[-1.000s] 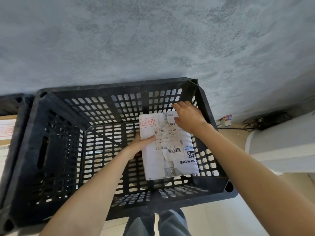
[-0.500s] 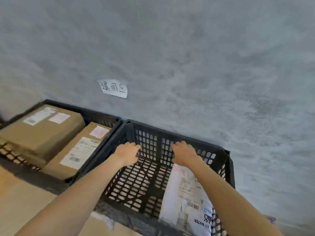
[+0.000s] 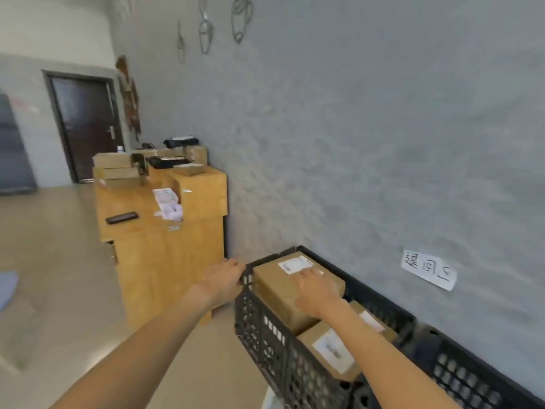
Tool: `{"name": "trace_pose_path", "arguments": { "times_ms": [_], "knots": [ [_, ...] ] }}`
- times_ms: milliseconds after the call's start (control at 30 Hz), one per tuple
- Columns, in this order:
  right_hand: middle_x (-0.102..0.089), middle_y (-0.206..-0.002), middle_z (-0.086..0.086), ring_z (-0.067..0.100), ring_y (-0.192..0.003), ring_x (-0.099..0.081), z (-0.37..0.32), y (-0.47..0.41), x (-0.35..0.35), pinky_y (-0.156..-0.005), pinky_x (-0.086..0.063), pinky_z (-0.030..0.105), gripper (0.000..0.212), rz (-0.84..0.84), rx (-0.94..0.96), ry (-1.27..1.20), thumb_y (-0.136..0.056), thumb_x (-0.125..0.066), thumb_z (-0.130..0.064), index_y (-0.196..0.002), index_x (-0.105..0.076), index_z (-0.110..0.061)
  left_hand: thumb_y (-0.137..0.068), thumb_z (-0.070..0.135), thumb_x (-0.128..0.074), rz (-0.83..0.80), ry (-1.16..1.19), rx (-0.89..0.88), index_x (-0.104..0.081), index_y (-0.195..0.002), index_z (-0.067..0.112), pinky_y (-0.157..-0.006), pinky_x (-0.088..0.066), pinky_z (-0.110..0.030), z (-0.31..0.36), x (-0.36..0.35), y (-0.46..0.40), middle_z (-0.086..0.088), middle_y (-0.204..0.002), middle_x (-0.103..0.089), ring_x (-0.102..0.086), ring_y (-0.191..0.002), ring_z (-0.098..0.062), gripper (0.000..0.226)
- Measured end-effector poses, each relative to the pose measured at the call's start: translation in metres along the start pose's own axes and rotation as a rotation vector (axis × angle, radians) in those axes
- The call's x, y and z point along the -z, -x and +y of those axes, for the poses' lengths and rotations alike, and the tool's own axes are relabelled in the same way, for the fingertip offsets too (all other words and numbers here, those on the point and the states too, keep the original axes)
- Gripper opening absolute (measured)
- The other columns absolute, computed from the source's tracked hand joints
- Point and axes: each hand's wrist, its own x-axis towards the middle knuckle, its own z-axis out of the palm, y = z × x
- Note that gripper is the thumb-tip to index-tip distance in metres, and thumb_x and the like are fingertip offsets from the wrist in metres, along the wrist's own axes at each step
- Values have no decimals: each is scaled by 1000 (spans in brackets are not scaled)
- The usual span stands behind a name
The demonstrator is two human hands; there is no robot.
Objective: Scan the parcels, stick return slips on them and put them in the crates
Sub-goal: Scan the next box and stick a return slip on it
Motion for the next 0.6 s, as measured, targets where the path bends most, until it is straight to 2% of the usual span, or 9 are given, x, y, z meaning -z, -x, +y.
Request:
{"name": "trace_pose_path", "arguments": {
  "times_ms": [100,233,433,600],
  "knots": [
    [-41,-145,11,31,-132,-38,-107,-42,20,-106,-35,43,50,37,143,-28,-95,-49,-28,-142,-39,-13,-96,26,-48,-21,-46,163,-41,-142,14,-102,-41,-41,-120,4,44,-8,-141,-46,-42,-129,-29,47],
    [-44,-141,9,28,-131,-39,-226,-91,52,-103,-36,38,49,80,250,-35,-95,-50,-26,-141,-39,-13,-96,28,-51,-7,-38,360,-38,-143,14,-102,-42,-42,-249,13,98,-8,-140,-45,-42,-129,-29,50],
    [-42,-142,5,25,-131,-38,-370,-165,80,-99,-40,37,54,132,413,-54,-93,-51,-26,-144,-35,-17,-95,30,-50,-1,-80,569,-37,-142,14,-103,-36,-38,-386,12,154,-9,-142,-44,-43,-130,-29,51],
    [-35,-147,3,24,-136,-32,-473,-237,93,-102,-40,38,60,109,524,-90,-95,-53,-30,-148,-30,-17,-95,30,-52,-42,-43,693,-38,-140,11,-99,-38,-39,-490,0,177,-11,-139,-43,-42,-129,-30,51]
  ]
}}
